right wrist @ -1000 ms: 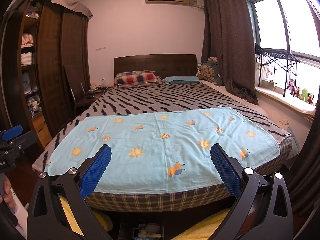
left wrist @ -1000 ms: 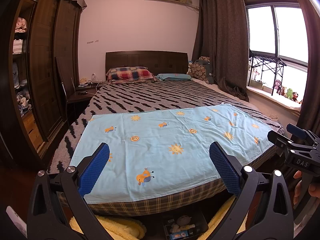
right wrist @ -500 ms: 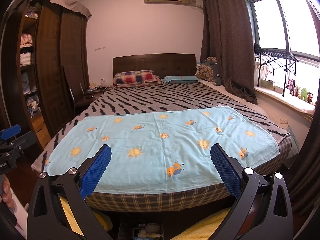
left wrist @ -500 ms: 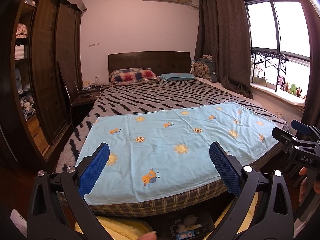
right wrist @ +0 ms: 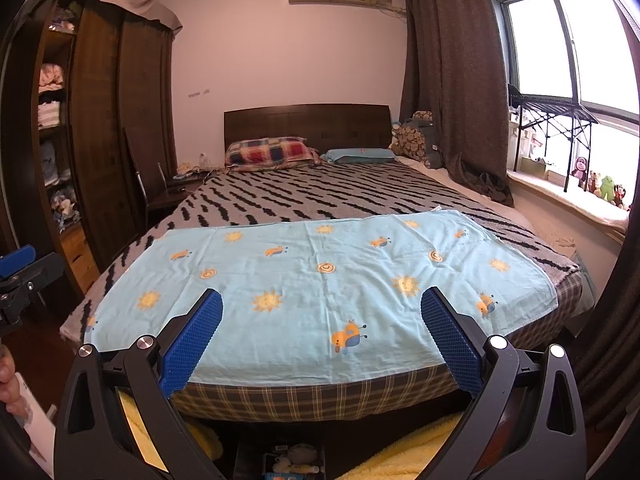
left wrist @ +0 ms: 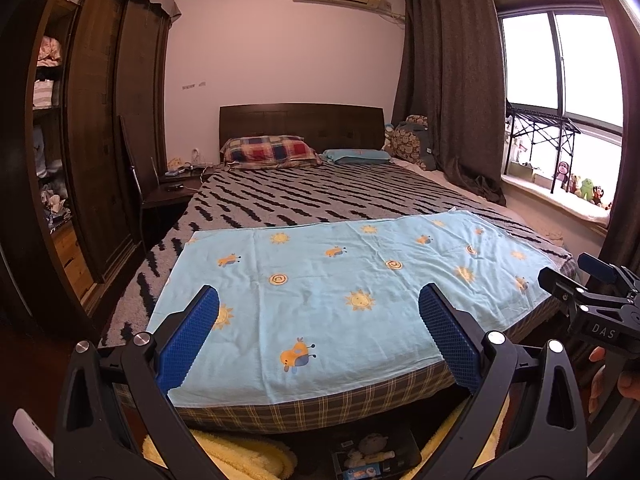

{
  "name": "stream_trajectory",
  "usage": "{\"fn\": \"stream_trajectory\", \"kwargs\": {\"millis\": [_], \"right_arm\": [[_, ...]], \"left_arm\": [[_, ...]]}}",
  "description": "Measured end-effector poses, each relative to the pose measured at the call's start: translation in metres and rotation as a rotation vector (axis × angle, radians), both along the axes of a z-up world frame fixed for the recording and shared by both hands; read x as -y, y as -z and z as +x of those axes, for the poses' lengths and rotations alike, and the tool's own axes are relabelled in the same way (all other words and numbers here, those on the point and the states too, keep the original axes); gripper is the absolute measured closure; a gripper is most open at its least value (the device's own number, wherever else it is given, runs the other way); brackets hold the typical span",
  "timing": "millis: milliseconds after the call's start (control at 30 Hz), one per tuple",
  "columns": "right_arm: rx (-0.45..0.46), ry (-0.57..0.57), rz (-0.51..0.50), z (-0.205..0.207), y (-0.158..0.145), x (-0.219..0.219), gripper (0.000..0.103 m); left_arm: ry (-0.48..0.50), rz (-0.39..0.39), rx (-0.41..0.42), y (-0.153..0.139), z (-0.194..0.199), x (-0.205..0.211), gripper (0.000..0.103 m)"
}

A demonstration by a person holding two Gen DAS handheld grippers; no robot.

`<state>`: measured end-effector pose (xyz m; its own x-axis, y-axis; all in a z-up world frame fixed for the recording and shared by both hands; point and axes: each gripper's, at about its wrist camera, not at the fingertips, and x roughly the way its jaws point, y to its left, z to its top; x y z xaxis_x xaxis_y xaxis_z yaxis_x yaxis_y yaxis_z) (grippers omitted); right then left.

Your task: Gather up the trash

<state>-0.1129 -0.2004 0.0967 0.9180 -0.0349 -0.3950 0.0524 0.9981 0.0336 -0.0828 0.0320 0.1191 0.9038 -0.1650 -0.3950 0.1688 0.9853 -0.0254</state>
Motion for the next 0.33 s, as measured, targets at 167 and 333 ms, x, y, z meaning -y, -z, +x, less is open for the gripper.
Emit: {"fn": "stream_trajectory", "kwargs": {"millis": [167, 333], "right_arm": [[-0.001, 0.001, 0.001, 0.0003, 0.0002, 0.0001, 0.003], [-0.007, -0.003, -0.004, 0.0013, -0.0002, -0.0006, 0.003]], "left_arm": [[-0.002, -0.011, -0.019, 0.0008, 0.0027, -0.0003, 0.008], [0.001, -0.008, -0.026, 0.0022, 0.0043, 0.0008, 0.008]]}}
